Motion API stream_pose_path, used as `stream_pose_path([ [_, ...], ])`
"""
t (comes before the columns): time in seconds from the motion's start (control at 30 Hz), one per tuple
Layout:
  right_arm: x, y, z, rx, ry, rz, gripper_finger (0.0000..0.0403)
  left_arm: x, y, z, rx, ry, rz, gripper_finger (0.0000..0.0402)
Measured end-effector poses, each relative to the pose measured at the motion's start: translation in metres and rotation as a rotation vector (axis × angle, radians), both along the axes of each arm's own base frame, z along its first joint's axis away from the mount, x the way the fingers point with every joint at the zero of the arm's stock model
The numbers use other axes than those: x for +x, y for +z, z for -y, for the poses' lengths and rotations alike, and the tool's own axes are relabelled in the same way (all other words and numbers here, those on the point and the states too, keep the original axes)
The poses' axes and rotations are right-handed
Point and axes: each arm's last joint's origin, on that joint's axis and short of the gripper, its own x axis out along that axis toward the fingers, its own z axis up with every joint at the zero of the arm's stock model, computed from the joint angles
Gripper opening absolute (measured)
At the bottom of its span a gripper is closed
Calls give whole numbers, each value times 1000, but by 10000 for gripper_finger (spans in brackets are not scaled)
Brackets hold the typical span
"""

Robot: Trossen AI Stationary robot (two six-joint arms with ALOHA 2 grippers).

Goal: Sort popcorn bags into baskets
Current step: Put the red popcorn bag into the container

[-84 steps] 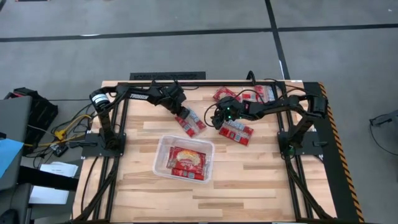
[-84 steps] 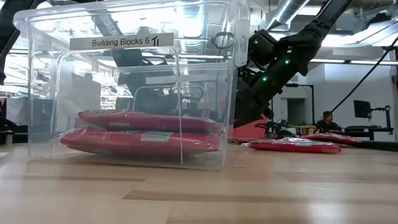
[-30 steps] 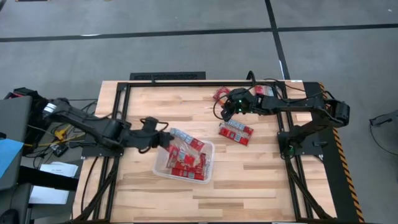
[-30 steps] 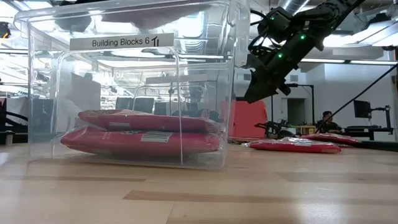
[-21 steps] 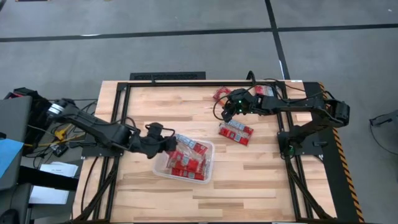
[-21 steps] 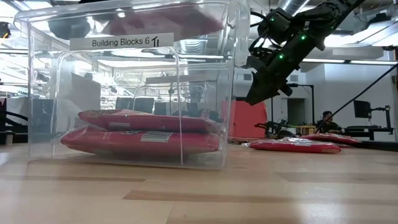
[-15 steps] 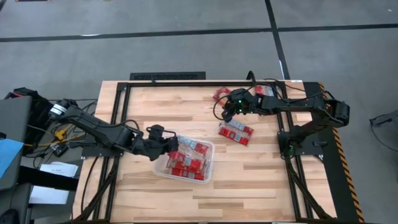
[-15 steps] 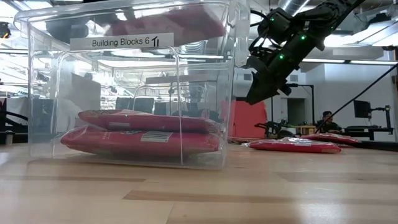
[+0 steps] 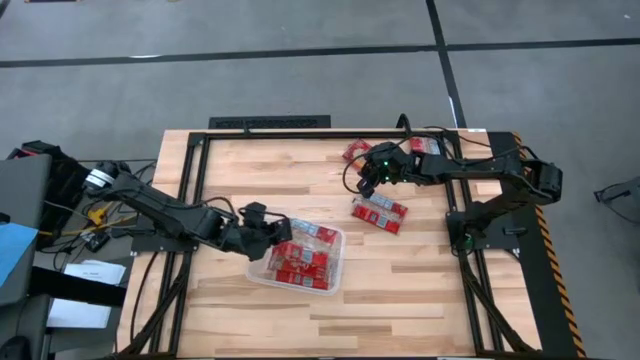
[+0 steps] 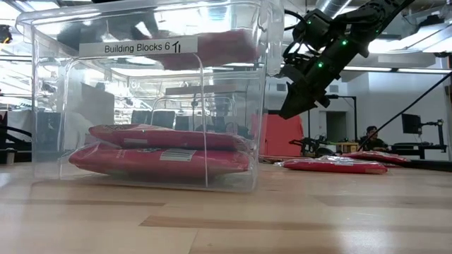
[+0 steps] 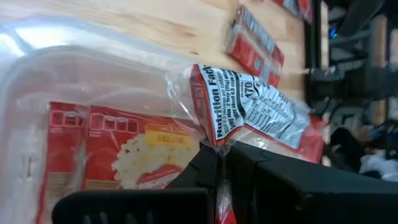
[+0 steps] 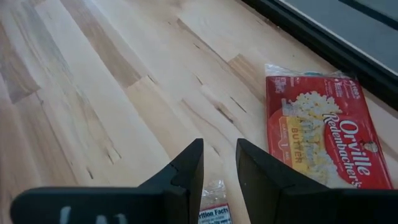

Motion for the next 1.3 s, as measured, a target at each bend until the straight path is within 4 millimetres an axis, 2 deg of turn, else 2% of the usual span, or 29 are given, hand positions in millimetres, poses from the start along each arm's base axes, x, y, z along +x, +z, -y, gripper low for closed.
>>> stream_pose_path([
  [0.33, 0, -1, -1, 4, 2, -9, 118, 5, -4, -3, 11, -12, -26, 0],
  [0.53, 0, -1, -3, 10, 4, -8, 118, 6, -4, -1, -43, -18, -5, 0],
  [0.67, 0, -1, -2, 10, 3, -7, 118, 5, 3, 1, -41, -28, -33, 0],
  [0.93, 0, -1, -2, 10, 3, -7, 118, 10, 32, 2, -9, -95, -86, 0],
  [1.1, 0, -1, -2, 10, 3, -7, 118, 18, 38, 6, 7, -126, -137, 0],
  [1.3, 0, -1, -2, 9, 3, -7, 118, 21, 27, 10, -13, -78, -227, 0],
])
